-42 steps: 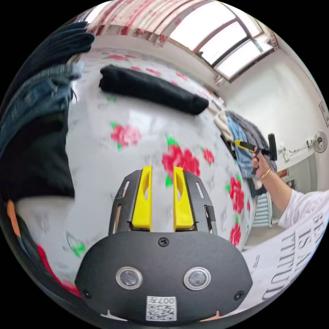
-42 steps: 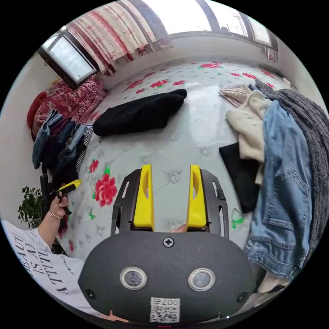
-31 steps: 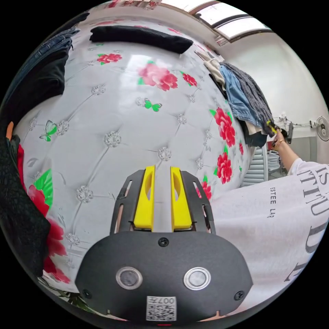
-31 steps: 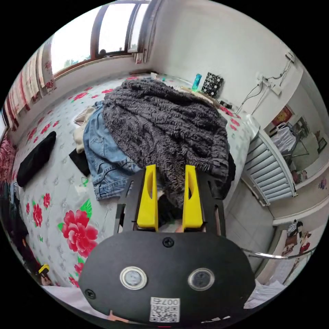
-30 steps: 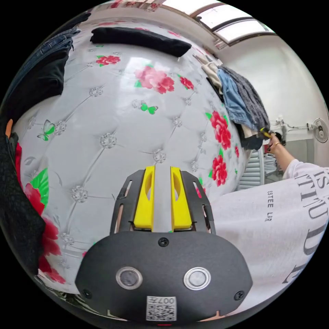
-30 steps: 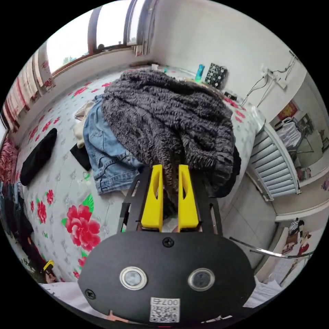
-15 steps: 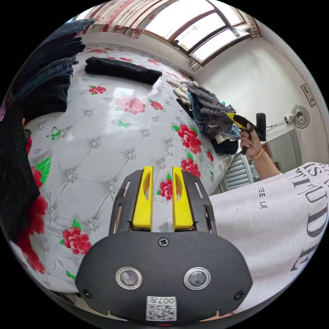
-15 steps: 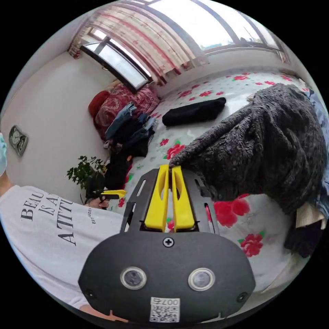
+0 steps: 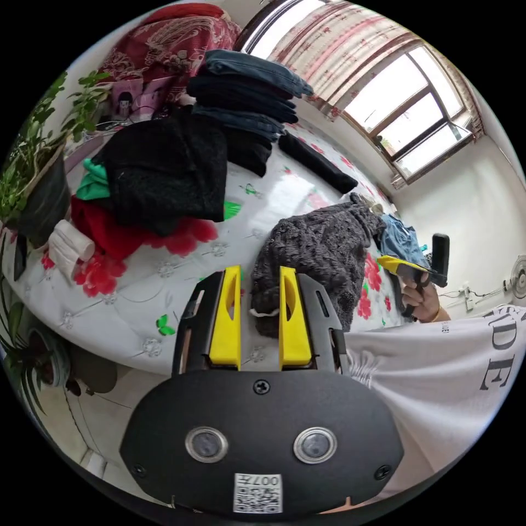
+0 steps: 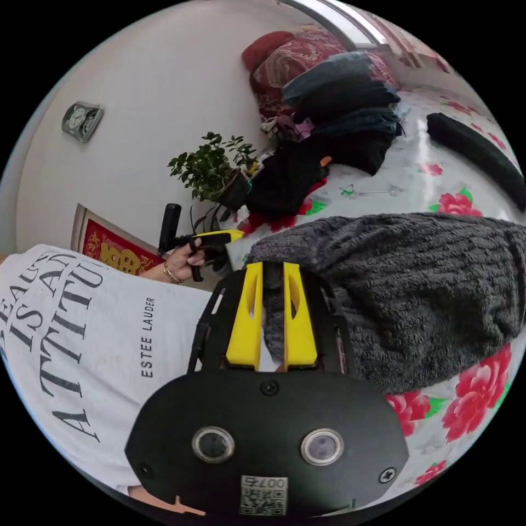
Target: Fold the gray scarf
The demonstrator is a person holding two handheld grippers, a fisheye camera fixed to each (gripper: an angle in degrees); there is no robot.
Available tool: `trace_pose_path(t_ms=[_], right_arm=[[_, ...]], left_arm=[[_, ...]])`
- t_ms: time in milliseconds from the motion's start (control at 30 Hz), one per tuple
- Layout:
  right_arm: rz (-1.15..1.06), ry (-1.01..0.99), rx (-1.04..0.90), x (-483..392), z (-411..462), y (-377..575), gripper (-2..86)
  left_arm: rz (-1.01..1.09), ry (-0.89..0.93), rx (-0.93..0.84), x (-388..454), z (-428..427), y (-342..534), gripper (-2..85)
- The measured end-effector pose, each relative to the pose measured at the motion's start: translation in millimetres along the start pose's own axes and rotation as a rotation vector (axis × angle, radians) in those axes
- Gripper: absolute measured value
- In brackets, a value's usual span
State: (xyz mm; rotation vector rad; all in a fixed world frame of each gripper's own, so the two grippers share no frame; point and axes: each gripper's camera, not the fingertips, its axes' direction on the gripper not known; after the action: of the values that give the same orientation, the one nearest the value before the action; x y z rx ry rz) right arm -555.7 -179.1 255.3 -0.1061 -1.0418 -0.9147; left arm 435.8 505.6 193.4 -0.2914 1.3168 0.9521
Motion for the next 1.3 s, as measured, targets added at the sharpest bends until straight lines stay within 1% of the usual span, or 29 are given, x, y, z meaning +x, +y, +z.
trace_pose_path(t_ms=[67,133,200,267,333,400,433,467,500,533,567,600,633,667,700,733,767,800,833,867,933,967,1000,1067,1133,1167,1233,1267,1300], right_arm=[[0.170,0.063,0.090,39,-28,22,6.7],[0.399,0.139,0.214,87,-67,59,7.6],[0.531,0.198,0.283,112,-89,87,8.3],[0.620,0.238,0.298,131,-99,105,8.9],[0.676,0.249,0.267,147,-97,113,9.2],[0.700,0.255,0.214,159,-84,110,9.1],[0.702,0.250,0.167,166,-72,105,8.5],[0.706,0.247,0.140,170,-66,103,8.3],[0.720,0.229,0.092,178,-52,97,7.1],[0.703,0.227,0.096,177,-46,90,5.7],[0.695,0.225,0.097,176,-43,86,5.0],[0.671,0.204,0.074,173,-35,75,3.6],[0.625,0.172,0.056,164,-26,60,2.1],[0.591,0.152,0.048,158,-22,51,1.8],[0.490,0.117,0.033,139,-13,30,1.1],[0.372,0.087,0.004,115,-4,7,0.8],[0.307,0.061,-0.011,102,0,-5,0.7],[0.180,-0.018,-0.044,76,7,-28,0.7],[0.072,-0.089,-0.070,52,13,-48,1.0],[0.023,-0.119,-0.083,41,16,-57,1.2],[-0.080,-0.192,-0.121,16,23,-81,2.2],[-0.085,-0.199,-0.133,16,23,-85,2.5],[-0.066,-0.192,-0.152,23,19,-89,3.0],[0.018,-0.146,-0.118,49,-2,-85,3.8],[0.239,-0.038,0.036,104,-61,-60,5.0],[0.309,-0.007,0.089,119,-79,-50,5.3],[0.619,0.110,0.323,178,-156,4,6.9],[0.683,0.136,0.377,189,-174,17,7.3],[0.803,0.190,0.470,208,-205,42,8.1]], left_arm=[[0.007,-0.034,-0.004,3,0,9,9.9],[0.046,-0.025,-0.036,16,12,11,10.4],[0.102,0.003,-0.090,37,37,11,11.5],[0.171,0.062,-0.187,68,81,8,12.6],[0.247,0.064,-0.270,92,121,5,12.1],[0.329,-0.022,-0.374,112,166,3,9.5],[0.417,-0.157,-0.389,126,185,2,7.8],[0.566,-0.253,-0.365,145,194,1,6.9],[0.632,-0.290,-0.381,154,200,0,6.2],[0.742,-0.357,-0.428,168,209,-6,5.0],[0.816,-0.385,-0.480,176,216,-16,4.4],[0.827,-0.391,-0.489,177,216,-24,4.1],[0.813,-0.402,-0.474,174,210,-46,3.8],[0.754,-0.413,-0.413,166,191,-76,3.5],[0.716,-0.418,-0.372,161,178,-93,3.4],[0.645,-0.445,-0.269,151,143,-125,3.3],[0.580,-0.479,-0.162,139,104,-154,3.3],[0.545,-0.491,-0.111,133,85,-166,3.4],[0.463,-0.509,-0.024,118,50,-187,3.7],[0.378,-0.519,0.036,101,25,-200,4.3],[0.282,-0.522,0.078,73,9,-209,5.4],[0.205,-0.526,0.063,53,8,-207,6.1],[0.161,-0.525,0.044,43,9,-204,6.4],[0.048,-0.509,0.015,16,7,-174,8.1],[-0.016,-0.501,0.028,1,-3,-138,8.6],[-0.069,-0.490,0.041,-8,-10,-111,8.8],[-0.166,-0.457,0.052,-24,-19,-72,9.0],[-0.230,-0.427,0.042,-34,-21,-51,9.3],[-0.253,-0.410,0.031,-39,-20,-42,9.4]])
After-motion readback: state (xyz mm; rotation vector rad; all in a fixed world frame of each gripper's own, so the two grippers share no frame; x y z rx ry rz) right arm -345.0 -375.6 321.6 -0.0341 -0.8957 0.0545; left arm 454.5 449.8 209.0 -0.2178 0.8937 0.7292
